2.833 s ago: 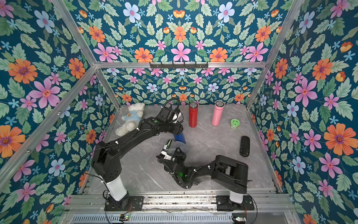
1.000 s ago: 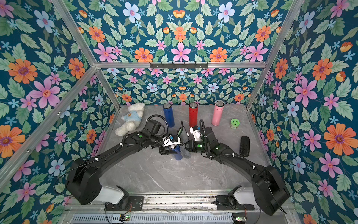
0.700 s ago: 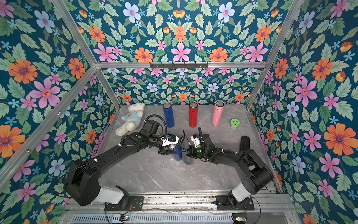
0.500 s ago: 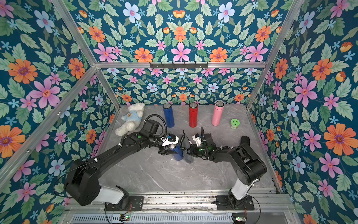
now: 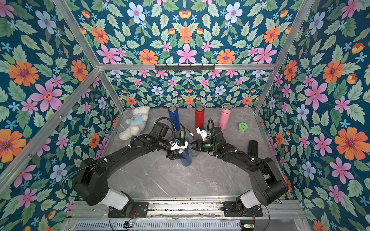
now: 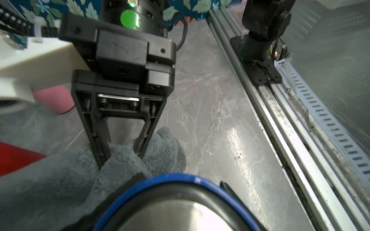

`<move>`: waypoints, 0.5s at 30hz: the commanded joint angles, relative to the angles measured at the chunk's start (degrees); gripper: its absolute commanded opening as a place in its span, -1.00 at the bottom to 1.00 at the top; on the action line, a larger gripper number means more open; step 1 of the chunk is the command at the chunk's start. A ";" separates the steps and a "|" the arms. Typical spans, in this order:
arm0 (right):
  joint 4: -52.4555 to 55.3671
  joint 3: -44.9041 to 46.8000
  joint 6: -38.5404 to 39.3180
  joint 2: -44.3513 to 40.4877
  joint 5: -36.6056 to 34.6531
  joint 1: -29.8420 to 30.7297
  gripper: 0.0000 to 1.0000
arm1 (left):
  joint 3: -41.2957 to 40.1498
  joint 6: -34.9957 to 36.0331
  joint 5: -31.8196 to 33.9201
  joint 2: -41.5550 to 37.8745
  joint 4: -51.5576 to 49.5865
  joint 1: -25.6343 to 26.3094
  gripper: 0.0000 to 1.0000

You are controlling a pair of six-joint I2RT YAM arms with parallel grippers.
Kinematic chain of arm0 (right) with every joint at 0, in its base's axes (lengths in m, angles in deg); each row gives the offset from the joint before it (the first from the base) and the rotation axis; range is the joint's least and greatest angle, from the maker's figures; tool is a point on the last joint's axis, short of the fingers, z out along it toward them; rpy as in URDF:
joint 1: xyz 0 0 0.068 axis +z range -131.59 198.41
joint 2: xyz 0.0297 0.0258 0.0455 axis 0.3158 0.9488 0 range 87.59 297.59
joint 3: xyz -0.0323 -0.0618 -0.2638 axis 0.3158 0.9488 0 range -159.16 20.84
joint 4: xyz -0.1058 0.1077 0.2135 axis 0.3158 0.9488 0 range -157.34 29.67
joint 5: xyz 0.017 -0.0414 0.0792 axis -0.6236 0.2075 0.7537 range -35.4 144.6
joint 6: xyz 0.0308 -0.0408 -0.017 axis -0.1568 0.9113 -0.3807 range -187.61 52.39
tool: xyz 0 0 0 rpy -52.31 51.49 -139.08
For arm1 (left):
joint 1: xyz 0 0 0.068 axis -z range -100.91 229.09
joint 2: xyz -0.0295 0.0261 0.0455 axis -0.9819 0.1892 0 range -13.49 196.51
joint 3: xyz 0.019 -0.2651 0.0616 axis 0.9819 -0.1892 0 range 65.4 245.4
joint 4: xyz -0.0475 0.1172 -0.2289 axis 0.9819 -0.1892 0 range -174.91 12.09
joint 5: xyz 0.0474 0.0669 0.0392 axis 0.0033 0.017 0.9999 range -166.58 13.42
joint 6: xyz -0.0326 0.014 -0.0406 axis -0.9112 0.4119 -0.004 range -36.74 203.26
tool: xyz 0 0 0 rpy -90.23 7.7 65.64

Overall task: Wipe the surface of the thermos
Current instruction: Wipe the dirt from the surface of the thermos.

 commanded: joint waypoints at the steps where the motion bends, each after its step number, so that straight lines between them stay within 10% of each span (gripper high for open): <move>1: -2.29 1.14 -0.84 2.82 2.89 0.74 -1.00 | 1.69 2.03 -0.75 0.64 1.02 0.48 -1.00; 15: -8.73 2.74 -1.08 13.10 3.88 1.02 -1.00 | 0.62 3.31 0.39 -2.41 0.43 0.90 -1.00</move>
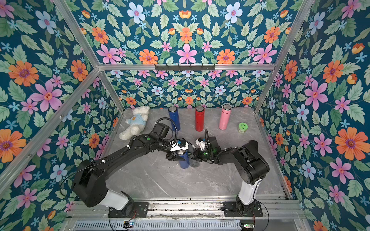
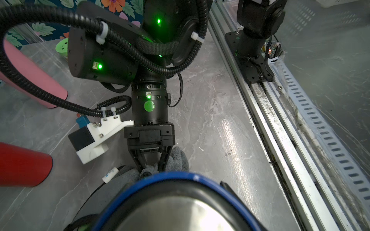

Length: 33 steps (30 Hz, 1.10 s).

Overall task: Wipe the surface of the thermos
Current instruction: Wipe the dirt from the surface of the thermos.

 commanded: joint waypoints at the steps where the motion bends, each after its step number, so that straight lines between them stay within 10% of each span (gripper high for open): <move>1: 2.07 -3.29 0.78 -3.19 5.46 0.28 -1.00 | -0.52 3.46 -1.14 -0.83 4.80 0.08 -1.00; 9: 10.98 -15.03 0.23 -8.16 13.06 0.31 -1.00 | -1.27 4.93 0.99 -0.56 4.07 0.96 -1.00; 25: -3.46 -8.27 -1.63 13.91 11.29 1.80 -1.00 | -0.32 5.59 2.03 -0.23 3.68 0.92 -1.00; 33: 3.89 -12.23 -0.01 5.73 16.17 1.63 -1.00 | -1.03 5.58 2.54 -0.02 3.52 0.95 -1.00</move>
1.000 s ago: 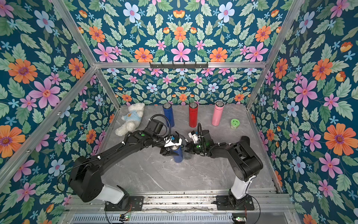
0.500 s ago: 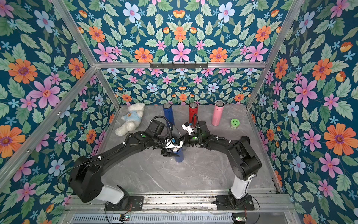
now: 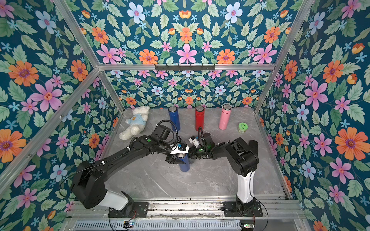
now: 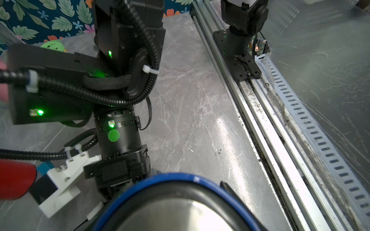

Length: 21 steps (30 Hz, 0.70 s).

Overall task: Wipe the surface of the thermos
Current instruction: Wipe the dirt from the surface of the thermos.

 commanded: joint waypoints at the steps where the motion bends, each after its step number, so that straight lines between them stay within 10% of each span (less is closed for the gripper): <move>1: 3.69 -2.71 0.75 -3.58 6.69 0.13 -1.00 | 0.07 3.48 2.86 0.37 5.02 -0.17 -1.00; 11: 5.72 -5.16 0.45 -2.17 9.93 0.29 -1.00 | -0.22 2.98 2.76 0.89 4.83 -0.14 -1.00; 21: 20.76 -0.13 13.84 -1.42 -9.80 0.23 -1.00 | -1.80 -8.44 4.92 0.42 9.09 -0.14 -1.00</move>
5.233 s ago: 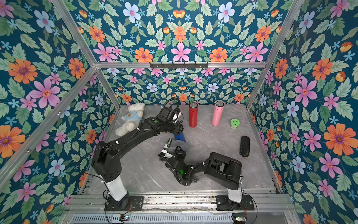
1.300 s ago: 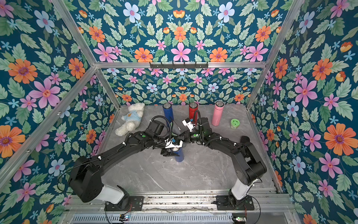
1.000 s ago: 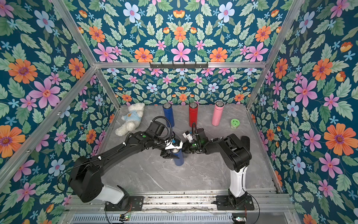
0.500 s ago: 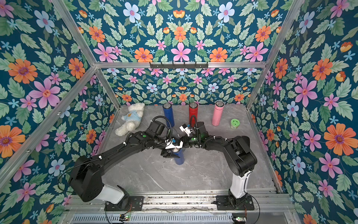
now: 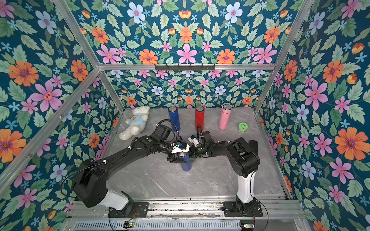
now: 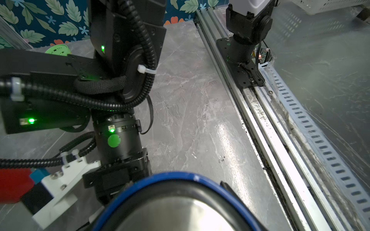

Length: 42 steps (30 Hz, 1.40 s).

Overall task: Wipe the surface of the thermos
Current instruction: Wipe the dirt from the surface of the thermos, then place the thermos at the center of the board.

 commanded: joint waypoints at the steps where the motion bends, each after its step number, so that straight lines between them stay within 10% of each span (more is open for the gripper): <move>1: 10.41 1.91 5.98 -3.44 -6.69 0.19 -1.00 | -1.11 -7.20 7.04 -0.56 6.45 -0.11 -1.00; 19: 23.67 3.92 9.78 -24.16 -21.97 0.06 -1.00 | -2.76 -28.69 18.11 -1.56 9.89 2.24 -1.00; 42: 19.08 9.25 6.43 -28.94 -22.08 0.08 -1.00 | -14.44 -33.05 24.99 -7.05 26.03 7.73 -0.19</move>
